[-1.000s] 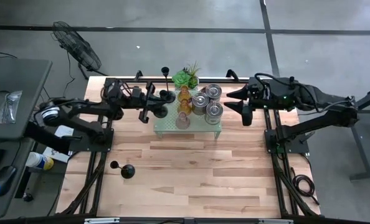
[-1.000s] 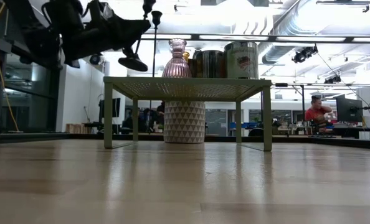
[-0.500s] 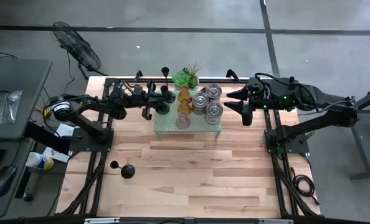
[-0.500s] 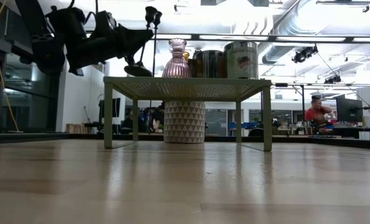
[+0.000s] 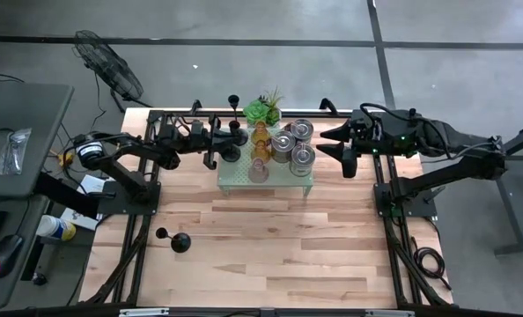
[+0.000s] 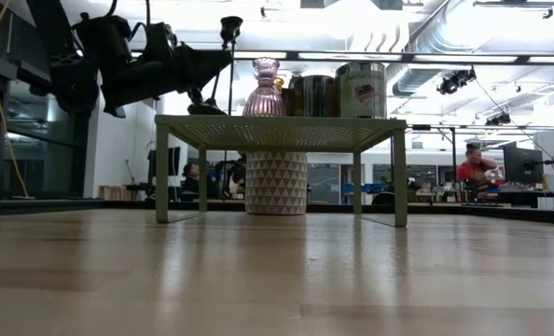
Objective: Pick & Place candle stick holders
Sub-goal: Put the right black candle holder on the shelf, then put the black candle holder on the shelf
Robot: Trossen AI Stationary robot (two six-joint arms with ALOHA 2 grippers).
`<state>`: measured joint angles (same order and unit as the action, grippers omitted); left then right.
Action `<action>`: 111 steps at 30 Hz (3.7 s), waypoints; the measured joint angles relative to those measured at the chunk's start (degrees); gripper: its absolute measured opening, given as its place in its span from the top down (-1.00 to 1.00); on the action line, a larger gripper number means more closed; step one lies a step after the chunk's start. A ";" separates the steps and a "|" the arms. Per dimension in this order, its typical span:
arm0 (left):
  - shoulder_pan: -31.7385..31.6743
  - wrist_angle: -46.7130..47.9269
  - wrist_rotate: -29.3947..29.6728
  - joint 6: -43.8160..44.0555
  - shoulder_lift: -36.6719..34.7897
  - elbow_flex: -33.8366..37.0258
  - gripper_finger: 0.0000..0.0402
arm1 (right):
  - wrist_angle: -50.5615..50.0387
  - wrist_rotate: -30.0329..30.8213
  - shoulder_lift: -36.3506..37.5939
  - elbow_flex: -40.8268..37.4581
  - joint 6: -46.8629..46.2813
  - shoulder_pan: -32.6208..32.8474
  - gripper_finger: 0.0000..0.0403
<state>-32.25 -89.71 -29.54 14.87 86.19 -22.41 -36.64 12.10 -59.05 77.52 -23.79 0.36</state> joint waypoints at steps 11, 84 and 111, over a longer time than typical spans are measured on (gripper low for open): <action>0.02 -0.03 1.28 0.39 1.69 0.00 0.96 | 0.00 0.00 0.00 0.00 0.02 0.00 -0.02; 6.03 3.28 13.39 -2.56 4.66 0.08 0.86 | 0.00 -0.28 0.00 0.00 -0.07 0.01 -0.02; 5.99 2.93 9.32 -1.05 4.52 -0.02 0.03 | 0.00 -0.28 0.00 0.00 -0.17 0.02 -0.02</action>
<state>-26.26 -86.78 -20.23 13.82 90.72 -22.44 -36.64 11.82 -59.05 77.52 -23.96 0.38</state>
